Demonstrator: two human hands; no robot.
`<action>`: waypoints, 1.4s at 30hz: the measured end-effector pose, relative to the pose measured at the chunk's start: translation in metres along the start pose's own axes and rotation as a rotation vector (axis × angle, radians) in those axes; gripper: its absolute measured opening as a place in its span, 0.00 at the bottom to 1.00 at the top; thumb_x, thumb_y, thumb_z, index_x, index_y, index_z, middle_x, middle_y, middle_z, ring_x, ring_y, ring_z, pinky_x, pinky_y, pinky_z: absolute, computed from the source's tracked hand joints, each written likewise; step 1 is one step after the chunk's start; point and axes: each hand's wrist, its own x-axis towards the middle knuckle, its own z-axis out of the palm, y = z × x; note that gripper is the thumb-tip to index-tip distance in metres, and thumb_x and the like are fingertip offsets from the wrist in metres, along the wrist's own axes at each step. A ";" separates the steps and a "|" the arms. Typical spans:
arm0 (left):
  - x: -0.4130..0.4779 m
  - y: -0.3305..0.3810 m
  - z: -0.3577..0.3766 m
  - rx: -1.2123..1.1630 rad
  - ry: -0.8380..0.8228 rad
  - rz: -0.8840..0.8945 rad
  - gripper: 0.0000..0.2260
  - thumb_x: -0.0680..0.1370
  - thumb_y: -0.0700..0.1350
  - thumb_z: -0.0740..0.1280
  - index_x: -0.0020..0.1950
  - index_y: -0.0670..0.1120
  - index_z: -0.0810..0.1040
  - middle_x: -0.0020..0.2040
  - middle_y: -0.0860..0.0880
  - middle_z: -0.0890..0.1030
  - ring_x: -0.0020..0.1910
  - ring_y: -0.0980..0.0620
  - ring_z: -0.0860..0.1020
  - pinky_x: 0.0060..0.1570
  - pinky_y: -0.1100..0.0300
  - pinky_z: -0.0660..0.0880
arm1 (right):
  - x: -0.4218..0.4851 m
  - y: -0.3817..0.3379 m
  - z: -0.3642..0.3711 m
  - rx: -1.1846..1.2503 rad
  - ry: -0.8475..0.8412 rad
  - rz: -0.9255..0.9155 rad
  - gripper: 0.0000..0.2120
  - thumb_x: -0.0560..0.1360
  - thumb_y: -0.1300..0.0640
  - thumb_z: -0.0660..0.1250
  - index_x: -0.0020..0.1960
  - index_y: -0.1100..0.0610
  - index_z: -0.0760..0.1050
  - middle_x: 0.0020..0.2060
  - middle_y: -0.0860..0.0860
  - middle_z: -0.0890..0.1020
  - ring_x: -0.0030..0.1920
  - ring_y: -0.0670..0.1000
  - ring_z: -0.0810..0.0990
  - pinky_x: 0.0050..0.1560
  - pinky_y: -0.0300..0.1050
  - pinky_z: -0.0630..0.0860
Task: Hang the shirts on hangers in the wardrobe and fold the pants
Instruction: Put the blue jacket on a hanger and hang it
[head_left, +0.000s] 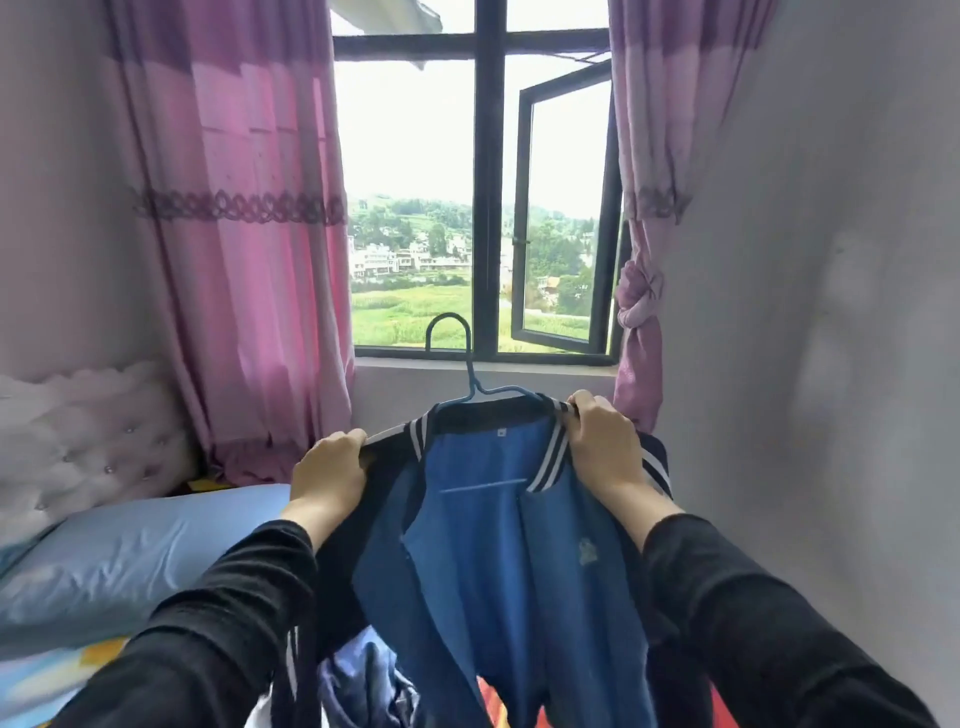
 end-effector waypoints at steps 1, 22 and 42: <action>-0.005 -0.004 -0.007 -0.047 0.023 -0.034 0.05 0.79 0.41 0.59 0.45 0.44 0.73 0.45 0.45 0.79 0.42 0.44 0.73 0.39 0.54 0.67 | 0.002 -0.007 -0.002 0.021 0.010 -0.021 0.09 0.81 0.59 0.57 0.50 0.61 0.74 0.45 0.58 0.80 0.45 0.61 0.79 0.37 0.45 0.65; -0.251 -0.104 -0.239 0.300 0.604 -0.438 0.08 0.81 0.47 0.58 0.43 0.48 0.66 0.45 0.43 0.77 0.47 0.40 0.75 0.46 0.46 0.68 | -0.083 -0.236 -0.032 0.376 -0.083 -0.563 0.16 0.81 0.48 0.56 0.48 0.58 0.76 0.43 0.55 0.82 0.58 0.56 0.71 0.56 0.51 0.59; -0.629 -0.327 -0.468 0.239 0.589 -0.915 0.05 0.79 0.46 0.65 0.48 0.47 0.79 0.40 0.50 0.81 0.43 0.45 0.79 0.42 0.54 0.74 | -0.419 -0.627 -0.106 1.035 -0.952 -0.816 0.18 0.72 0.48 0.66 0.28 0.56 0.68 0.23 0.46 0.69 0.28 0.50 0.68 0.30 0.44 0.64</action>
